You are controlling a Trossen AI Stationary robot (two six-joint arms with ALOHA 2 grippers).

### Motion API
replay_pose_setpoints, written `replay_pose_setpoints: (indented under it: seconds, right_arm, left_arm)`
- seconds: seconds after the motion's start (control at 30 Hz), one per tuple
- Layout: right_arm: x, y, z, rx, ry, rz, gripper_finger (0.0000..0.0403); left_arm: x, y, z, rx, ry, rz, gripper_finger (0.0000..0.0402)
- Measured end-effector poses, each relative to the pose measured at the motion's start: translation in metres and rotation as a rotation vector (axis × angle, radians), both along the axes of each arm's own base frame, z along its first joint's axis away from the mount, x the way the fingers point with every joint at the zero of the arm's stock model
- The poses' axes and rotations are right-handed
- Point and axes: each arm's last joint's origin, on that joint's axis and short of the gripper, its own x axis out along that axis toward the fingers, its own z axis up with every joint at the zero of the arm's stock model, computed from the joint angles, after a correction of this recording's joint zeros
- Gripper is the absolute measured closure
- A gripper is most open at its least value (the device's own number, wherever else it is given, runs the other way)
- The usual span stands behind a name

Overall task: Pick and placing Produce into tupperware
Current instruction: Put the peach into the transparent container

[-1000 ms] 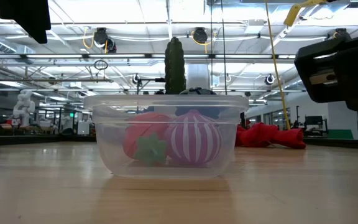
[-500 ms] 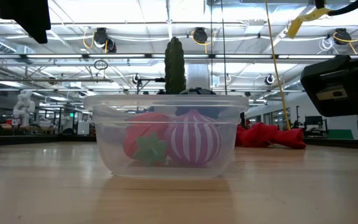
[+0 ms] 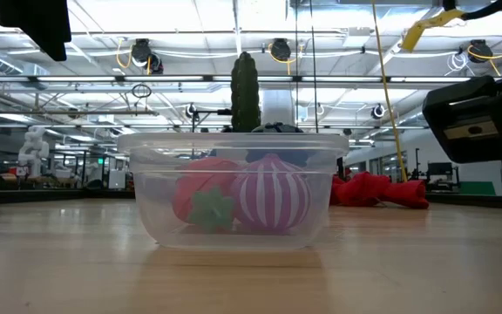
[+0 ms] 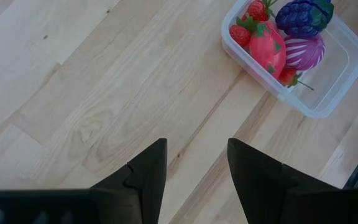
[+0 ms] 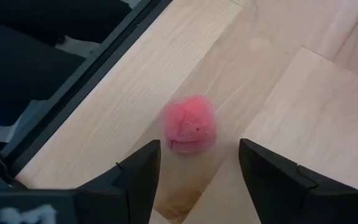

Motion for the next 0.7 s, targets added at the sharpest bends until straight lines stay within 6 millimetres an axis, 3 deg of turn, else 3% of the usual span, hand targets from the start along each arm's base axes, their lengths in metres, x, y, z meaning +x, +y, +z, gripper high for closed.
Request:
replay_pose_setpoints:
  seconds: [0.7]
  right_arm:
    - [0.0024, 0.0024, 0.0028, 0.033, -0.031, 0.005, 0.0195]
  left_arm:
    - [0.0001, 0.0, -0.0001, 0.0, 0.0, 0.0, 0.0226]
